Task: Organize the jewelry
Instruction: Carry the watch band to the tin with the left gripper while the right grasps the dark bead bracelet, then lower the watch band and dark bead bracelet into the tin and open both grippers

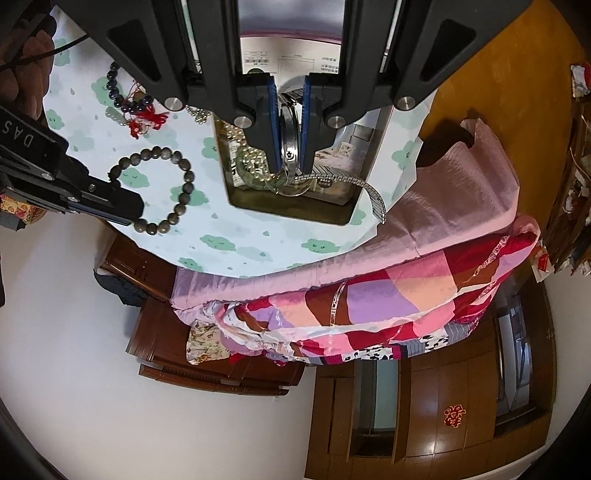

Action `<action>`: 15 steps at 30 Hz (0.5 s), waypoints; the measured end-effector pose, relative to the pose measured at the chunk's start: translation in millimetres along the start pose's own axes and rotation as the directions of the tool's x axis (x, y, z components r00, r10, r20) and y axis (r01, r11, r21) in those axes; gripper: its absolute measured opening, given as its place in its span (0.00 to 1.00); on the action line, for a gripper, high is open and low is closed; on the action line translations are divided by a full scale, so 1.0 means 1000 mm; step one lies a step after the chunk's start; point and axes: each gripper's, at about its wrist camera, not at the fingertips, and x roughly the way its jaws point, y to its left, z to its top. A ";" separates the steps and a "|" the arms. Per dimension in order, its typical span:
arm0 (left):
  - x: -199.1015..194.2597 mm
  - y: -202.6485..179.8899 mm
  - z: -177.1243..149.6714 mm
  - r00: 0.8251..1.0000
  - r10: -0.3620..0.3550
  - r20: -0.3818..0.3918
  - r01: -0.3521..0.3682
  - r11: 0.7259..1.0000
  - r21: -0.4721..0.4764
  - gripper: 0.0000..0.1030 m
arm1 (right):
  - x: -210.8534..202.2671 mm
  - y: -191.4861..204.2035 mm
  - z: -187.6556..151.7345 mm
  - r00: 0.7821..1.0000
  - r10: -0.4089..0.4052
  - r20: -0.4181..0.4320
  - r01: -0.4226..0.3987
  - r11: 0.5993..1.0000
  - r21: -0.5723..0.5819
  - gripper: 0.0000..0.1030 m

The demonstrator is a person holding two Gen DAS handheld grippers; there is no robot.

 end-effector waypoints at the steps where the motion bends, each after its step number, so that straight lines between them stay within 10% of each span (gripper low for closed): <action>1: 0.002 0.001 -0.001 1.000 0.002 -0.004 -0.002 1.000 -0.001 0.08 | 0.004 0.003 0.000 1.000 0.002 -0.006 -0.002 1.000 -0.006 0.10; 15: 0.017 0.010 -0.006 0.999 -0.003 -0.039 0.003 1.000 -0.004 0.08 | 0.041 0.012 -0.010 0.996 0.008 -0.085 -0.009 1.000 -0.013 0.10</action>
